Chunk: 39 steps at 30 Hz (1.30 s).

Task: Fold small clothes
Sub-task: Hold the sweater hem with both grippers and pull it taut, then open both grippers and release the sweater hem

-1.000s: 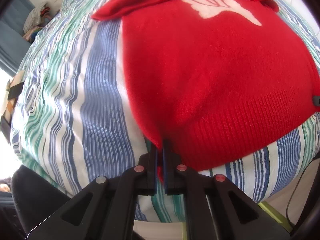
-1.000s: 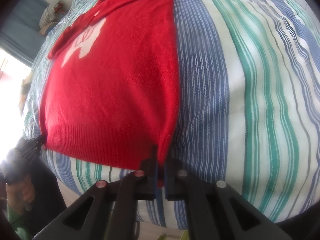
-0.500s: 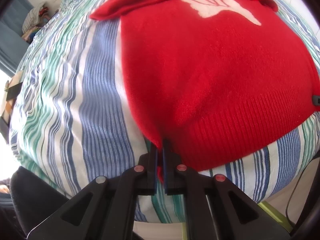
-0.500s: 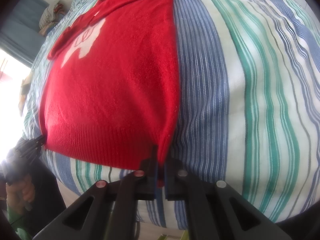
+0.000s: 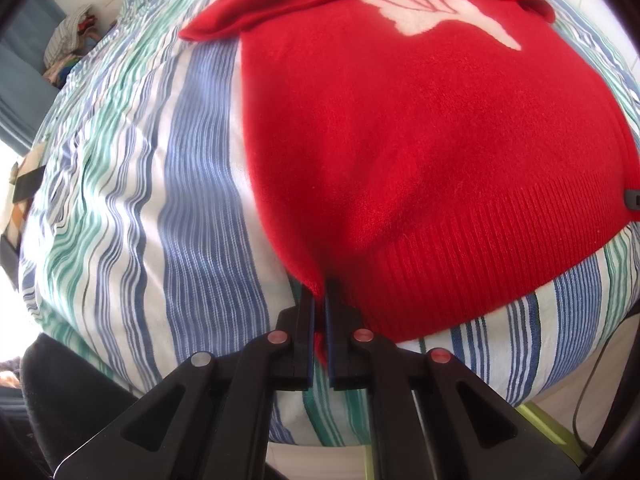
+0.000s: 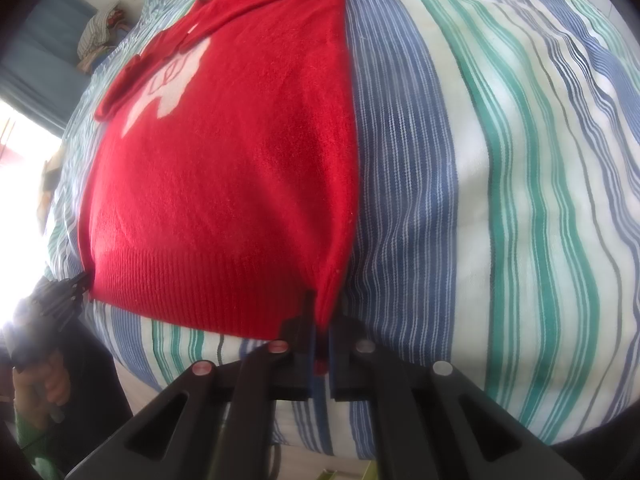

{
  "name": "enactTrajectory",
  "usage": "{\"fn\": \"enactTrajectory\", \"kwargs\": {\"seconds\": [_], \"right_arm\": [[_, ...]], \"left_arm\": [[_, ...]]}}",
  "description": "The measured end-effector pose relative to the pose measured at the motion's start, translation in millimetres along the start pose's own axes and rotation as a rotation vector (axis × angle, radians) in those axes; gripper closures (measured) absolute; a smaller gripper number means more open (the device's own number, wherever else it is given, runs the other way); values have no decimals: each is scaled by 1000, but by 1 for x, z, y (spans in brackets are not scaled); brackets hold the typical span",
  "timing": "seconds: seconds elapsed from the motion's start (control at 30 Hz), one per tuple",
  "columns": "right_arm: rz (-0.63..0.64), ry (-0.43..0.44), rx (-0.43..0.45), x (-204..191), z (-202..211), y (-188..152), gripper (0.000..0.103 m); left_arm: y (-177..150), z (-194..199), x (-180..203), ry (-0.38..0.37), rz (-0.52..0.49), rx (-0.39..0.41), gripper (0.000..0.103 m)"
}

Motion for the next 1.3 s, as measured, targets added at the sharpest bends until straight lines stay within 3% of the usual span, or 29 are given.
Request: {"fn": "enactTrajectory", "kwargs": {"seconds": [1.07,1.2,1.3], "right_arm": [[-34,13,12,9,7,-2,101],[-82,36,26,15,13,-6,99],[-105,44,29,19,19,-9,95]], "left_arm": [[0,5,-5,-11,23,2,99],[0,10,-10,-7,27,3,95],[-1,14,-13,17,19,0,81]]}}
Point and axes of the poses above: each gripper's, at about its wrist camera, not at the fingertips, and z roughly against the way its jaws point, x to its right, y to its top, the point moved 1 cm from there along -z, roughly the way its jaws point, and after that the axes turned 10 degrees about x, right-handed, at the moved point
